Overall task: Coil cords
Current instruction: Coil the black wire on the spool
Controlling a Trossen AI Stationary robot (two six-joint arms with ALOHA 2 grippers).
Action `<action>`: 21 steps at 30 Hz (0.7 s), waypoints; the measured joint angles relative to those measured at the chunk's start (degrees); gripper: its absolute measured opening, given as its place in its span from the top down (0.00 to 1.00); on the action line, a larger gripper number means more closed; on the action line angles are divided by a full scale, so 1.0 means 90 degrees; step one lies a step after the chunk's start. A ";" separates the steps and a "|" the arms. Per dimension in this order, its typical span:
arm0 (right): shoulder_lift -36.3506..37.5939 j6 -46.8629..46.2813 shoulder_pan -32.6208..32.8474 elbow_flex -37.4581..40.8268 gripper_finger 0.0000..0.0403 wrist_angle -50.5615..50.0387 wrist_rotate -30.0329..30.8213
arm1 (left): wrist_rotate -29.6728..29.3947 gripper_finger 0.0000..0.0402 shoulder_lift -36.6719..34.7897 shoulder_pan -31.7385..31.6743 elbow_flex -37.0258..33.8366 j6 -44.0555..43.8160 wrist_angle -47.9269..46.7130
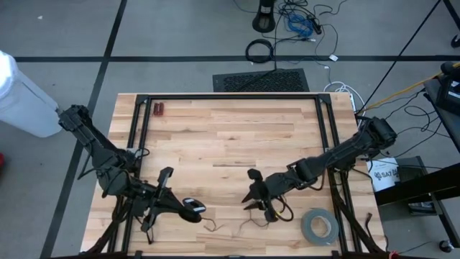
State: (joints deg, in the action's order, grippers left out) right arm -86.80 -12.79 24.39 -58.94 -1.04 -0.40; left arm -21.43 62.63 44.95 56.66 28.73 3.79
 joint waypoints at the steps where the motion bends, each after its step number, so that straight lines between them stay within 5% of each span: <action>1: 0.0000 -0.0003 0.0012 0.0000 0.75 0.0056 -0.0001 | 0.0001 0.99 0.0000 0.0002 0.0000 -0.0001 0.0000; 6: -0.0046 0.0043 0.0008 0.0000 0.71 0.0340 0.0056 | 0.0015 0.99 0.0000 0.0001 0.0000 -0.0005 0.0000; 21: -0.1319 0.0854 -0.0006 -0.0005 0.68 0.4590 -0.0646 | 0.0015 0.99 0.0000 0.0002 0.0000 0.0000 -0.0017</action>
State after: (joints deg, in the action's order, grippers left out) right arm -98.68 -5.10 24.34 -58.98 40.28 -6.22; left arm -21.30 62.63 44.97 56.66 28.73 3.64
